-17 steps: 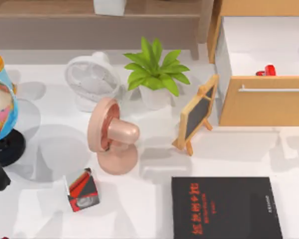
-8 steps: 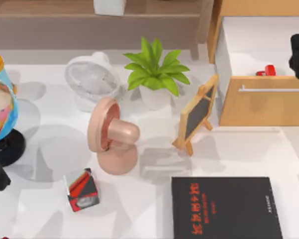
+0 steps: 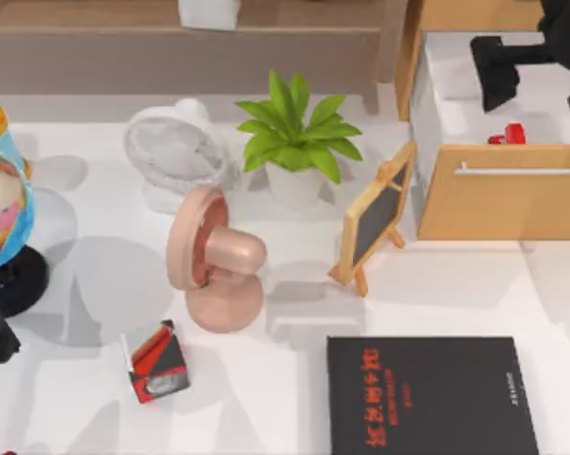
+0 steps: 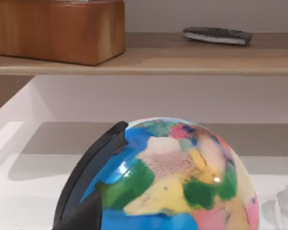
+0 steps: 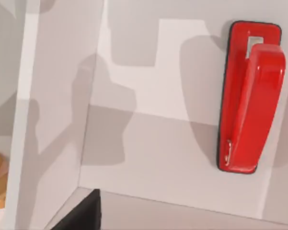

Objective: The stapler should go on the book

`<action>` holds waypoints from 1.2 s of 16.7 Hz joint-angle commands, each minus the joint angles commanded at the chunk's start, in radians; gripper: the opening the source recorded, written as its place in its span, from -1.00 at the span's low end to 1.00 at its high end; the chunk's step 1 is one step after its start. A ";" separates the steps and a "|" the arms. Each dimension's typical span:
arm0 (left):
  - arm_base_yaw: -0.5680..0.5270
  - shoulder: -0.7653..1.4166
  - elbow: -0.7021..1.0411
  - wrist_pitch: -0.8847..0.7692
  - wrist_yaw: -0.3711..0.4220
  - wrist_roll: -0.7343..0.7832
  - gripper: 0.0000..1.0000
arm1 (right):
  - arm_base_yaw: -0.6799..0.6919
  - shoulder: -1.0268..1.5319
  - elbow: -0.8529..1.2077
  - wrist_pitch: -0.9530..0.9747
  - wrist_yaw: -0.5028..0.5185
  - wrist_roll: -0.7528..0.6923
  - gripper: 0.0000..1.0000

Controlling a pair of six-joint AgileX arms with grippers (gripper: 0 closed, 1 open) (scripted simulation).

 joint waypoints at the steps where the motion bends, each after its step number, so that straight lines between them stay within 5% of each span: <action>1: 0.000 0.000 0.000 0.000 0.000 0.000 1.00 | -0.010 0.063 0.064 -0.033 0.008 0.008 1.00; 7: 0.000 0.000 0.000 0.000 0.000 0.000 1.00 | -0.021 0.307 0.292 -0.157 0.069 0.041 1.00; 20: 0.000 0.000 0.000 0.000 0.000 0.000 1.00 | -0.017 0.308 0.277 -0.145 0.074 0.045 1.00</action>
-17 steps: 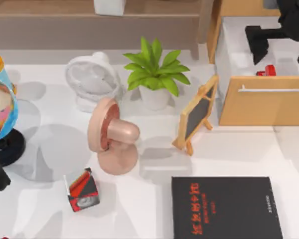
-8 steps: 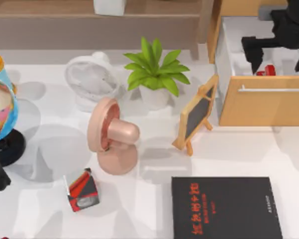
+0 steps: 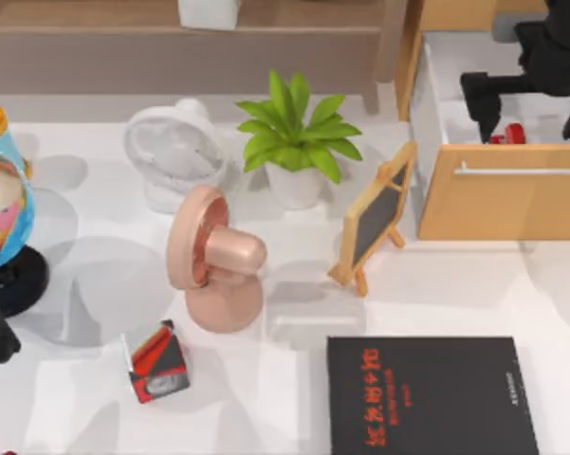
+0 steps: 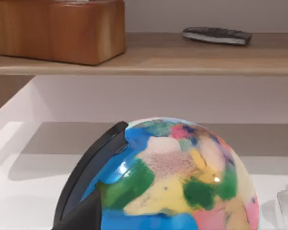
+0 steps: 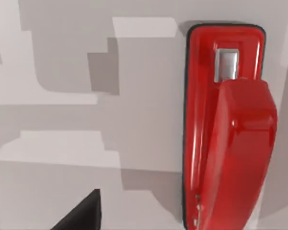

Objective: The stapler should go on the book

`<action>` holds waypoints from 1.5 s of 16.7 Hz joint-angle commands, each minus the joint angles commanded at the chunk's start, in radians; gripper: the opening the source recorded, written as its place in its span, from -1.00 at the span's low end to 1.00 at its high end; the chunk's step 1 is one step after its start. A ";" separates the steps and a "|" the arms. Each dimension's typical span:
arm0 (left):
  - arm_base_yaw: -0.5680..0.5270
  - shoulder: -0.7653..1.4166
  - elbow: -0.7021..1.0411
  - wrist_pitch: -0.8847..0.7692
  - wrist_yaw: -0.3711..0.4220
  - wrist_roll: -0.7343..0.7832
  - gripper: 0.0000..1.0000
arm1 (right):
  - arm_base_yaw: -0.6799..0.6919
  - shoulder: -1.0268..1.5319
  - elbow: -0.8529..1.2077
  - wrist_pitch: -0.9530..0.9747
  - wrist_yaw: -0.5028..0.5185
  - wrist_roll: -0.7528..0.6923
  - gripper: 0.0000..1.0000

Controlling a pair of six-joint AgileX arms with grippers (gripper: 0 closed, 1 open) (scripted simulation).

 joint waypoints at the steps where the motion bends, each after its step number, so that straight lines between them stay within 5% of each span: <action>1: 0.000 0.000 0.000 0.000 0.000 0.000 1.00 | 0.001 -0.003 -0.009 0.005 0.000 0.001 1.00; 20: 0.000 0.000 0.000 0.000 0.000 0.000 1.00 | -0.001 0.051 -0.098 0.148 0.000 -0.001 1.00; 25: 0.000 0.000 0.000 0.000 0.000 0.000 1.00 | -0.001 0.051 -0.098 0.148 0.000 -0.001 0.25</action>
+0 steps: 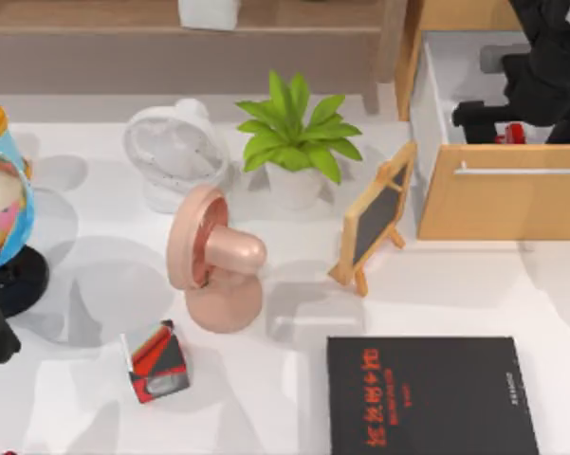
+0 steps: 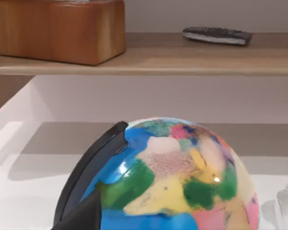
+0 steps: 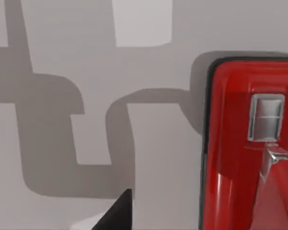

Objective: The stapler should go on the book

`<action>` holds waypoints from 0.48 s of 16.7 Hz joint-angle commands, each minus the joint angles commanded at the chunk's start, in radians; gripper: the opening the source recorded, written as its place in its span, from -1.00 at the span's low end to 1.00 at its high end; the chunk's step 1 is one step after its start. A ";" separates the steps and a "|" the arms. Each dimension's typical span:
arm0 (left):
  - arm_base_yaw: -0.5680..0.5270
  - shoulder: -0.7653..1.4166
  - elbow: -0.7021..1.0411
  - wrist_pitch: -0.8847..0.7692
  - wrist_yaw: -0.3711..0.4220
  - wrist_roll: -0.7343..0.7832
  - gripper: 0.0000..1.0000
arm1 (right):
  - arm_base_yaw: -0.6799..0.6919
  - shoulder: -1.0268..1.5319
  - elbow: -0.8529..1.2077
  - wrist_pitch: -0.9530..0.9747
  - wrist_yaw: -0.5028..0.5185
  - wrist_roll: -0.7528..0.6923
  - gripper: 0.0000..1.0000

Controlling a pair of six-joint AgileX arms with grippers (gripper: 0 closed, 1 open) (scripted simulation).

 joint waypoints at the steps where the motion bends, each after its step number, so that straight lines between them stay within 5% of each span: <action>1: 0.000 0.000 0.000 0.000 0.000 0.000 1.00 | 0.000 0.000 0.000 0.000 0.000 0.000 0.10; 8: 0.000 0.000 0.000 0.000 0.000 0.000 1.00 | 0.000 0.000 0.000 0.000 0.000 0.000 -0.96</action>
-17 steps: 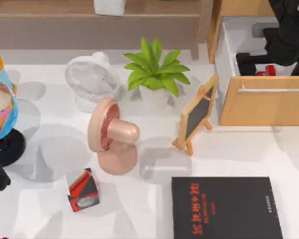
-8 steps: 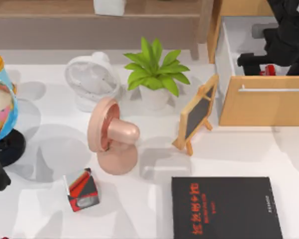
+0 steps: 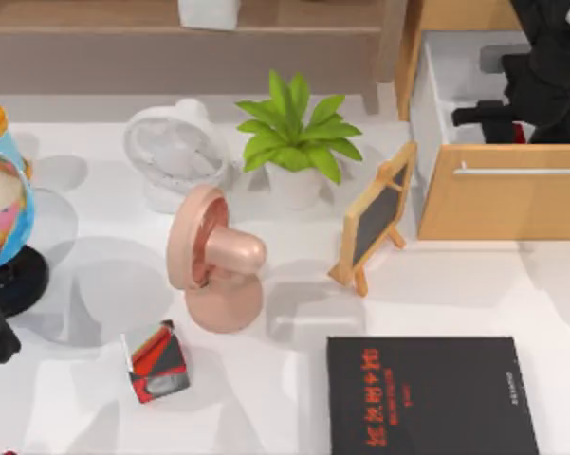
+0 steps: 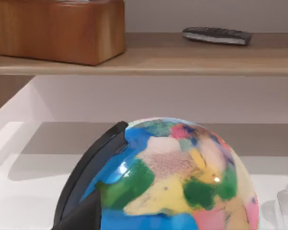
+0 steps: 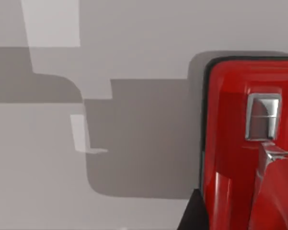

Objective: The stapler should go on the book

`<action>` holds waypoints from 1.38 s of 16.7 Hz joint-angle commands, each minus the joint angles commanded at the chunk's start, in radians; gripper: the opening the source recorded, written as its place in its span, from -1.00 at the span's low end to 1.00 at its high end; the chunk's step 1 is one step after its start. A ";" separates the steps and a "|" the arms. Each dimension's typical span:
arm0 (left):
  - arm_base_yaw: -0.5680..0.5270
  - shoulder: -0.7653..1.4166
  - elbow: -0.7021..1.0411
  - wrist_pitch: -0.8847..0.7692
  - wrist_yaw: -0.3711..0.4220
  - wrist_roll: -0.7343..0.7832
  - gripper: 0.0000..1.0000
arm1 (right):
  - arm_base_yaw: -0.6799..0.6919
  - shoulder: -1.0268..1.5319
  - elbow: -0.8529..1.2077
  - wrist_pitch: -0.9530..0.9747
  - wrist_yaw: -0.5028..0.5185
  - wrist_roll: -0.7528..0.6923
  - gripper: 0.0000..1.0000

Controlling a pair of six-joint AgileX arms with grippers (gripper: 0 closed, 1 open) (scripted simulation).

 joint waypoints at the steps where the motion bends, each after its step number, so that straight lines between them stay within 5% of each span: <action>1: 0.000 0.000 0.000 0.000 0.000 0.000 1.00 | 0.000 0.000 0.000 0.000 0.000 0.000 -1.00; 14: 0.000 0.000 0.000 0.000 0.000 0.000 1.00 | 0.006 -0.071 -0.027 -0.014 0.008 0.024 -1.00; 23: 0.000 0.000 0.000 0.000 0.000 0.000 1.00 | 0.063 -0.443 -0.202 0.087 0.027 0.259 -1.00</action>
